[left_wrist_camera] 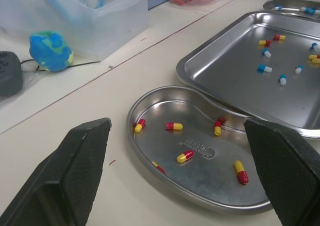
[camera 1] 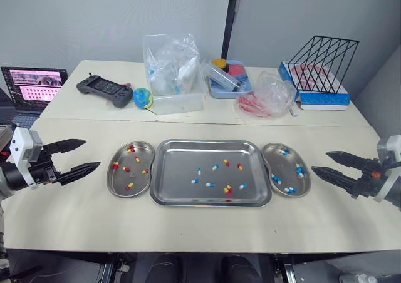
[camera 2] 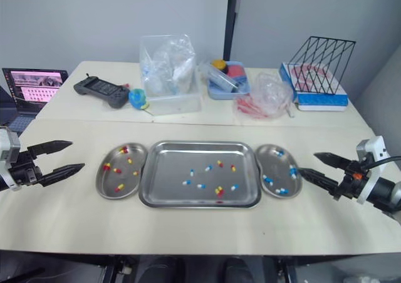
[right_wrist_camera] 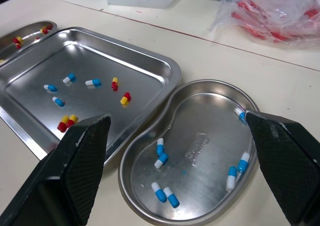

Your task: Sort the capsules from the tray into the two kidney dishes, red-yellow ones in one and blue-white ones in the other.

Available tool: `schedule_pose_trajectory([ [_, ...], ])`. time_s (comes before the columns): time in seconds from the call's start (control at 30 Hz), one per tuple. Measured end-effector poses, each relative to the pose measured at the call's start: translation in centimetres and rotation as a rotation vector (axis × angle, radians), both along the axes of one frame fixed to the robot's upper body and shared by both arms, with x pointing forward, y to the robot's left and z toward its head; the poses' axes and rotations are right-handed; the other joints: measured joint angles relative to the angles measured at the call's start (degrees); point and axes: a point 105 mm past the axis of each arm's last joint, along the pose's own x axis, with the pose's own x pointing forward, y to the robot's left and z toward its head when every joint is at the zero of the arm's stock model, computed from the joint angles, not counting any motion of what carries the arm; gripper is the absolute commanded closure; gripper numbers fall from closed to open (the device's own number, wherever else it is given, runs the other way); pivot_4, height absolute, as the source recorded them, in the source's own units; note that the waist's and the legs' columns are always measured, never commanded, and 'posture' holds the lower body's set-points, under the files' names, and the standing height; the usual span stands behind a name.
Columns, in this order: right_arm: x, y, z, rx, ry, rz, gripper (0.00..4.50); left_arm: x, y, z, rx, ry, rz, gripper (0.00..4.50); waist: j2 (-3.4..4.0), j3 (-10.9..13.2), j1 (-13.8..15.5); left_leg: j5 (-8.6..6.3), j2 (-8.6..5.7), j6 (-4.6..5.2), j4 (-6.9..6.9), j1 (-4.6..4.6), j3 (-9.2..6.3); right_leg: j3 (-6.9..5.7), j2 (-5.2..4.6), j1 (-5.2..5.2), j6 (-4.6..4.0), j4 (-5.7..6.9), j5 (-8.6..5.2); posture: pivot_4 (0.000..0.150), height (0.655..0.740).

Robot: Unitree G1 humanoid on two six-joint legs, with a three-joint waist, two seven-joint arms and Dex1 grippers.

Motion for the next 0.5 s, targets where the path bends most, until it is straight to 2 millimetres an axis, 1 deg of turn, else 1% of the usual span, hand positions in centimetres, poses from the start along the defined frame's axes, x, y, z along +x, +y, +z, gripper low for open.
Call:
schedule_pose_trajectory([
  [0.23, 0.3, 0.5, 0.8, -0.021, -0.017, 0.027, 0.0, -0.4, 0.1, 0.1, -0.032, -0.004, -0.004, 0.03, 0.0, 0.0, 0.0, 0.0, 0.02, 0.0, 0.0, 0.0, 0.02, 0.0, -0.03, -0.01, -0.01, -0.01, 0.0, 0.15, 0.74],
  [0.37, 0.7, 2.5, 1.9, -0.062, -0.055, 0.108, 0.0, -1.0, -0.2, -0.4, -0.048, 0.032, -0.014, 0.03, 0.0, 0.0, -0.3, 0.0, 0.12, -0.01, -0.03, 0.02, 0.05, -0.02, 0.01, -0.04, -0.08, -0.01, 0.0, 0.15, 0.74],
  [0.5, 0.9, 5.6, 2.3, -0.114, -0.078, 0.229, 0.0, -2.1, -0.8, -1.3, -0.03, 0.082, -0.049, 0.03, 0.01, 0.0, -0.5, -0.01, 0.13, -0.02, -0.08, 0.01, 0.07, -0.02, -0.02, -0.09, -0.11, -0.01, -0.01, 0.15, 0.74],
])
